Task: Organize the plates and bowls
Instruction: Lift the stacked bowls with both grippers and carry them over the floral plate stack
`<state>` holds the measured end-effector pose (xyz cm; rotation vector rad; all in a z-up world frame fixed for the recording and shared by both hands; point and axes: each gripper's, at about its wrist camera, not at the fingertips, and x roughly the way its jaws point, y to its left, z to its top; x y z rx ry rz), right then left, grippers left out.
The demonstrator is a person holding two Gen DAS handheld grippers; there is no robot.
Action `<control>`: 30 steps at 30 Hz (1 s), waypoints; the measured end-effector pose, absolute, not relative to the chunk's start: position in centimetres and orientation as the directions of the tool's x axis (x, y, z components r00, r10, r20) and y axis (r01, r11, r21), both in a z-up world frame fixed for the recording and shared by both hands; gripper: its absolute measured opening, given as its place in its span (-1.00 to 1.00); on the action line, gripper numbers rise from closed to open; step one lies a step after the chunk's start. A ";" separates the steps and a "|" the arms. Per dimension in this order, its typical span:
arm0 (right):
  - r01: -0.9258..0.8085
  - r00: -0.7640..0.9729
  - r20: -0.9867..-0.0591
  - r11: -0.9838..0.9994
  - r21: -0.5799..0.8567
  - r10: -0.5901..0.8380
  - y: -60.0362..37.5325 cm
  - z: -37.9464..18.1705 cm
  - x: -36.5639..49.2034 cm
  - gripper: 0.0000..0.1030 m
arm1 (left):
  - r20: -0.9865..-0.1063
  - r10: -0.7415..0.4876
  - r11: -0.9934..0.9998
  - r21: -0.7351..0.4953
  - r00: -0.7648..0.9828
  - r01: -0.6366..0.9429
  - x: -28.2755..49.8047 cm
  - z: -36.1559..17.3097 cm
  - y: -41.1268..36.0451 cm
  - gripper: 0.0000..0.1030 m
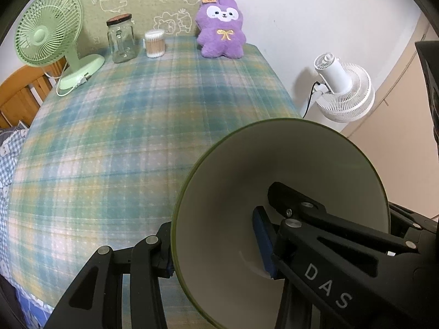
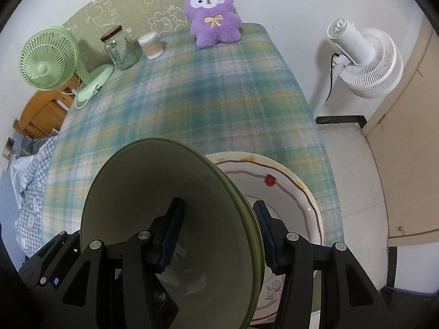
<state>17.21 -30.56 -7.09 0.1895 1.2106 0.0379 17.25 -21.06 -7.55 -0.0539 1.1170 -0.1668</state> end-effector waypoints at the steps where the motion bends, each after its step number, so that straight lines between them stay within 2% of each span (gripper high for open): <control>1: 0.071 0.349 -0.928 0.984 0.166 0.132 -30.8 -7.3 17.2 0.06 | -0.892 -0.158 0.987 -0.126 0.423 0.104 17.2 -7.8 -21.3 -0.09; 9: 0.064 0.312 -0.940 0.984 0.166 0.139 -31.9 -8.8 17.2 0.06 | -0.909 -0.152 0.988 -0.131 0.388 0.082 17.1 -9.1 -22.5 -0.09; 30: 0.020 0.360 -0.924 0.989 0.145 0.128 -31.9 -8.6 17.0 0.07 | -0.897 -0.146 0.989 -0.130 0.417 0.067 16.8 -9.3 -22.5 -0.07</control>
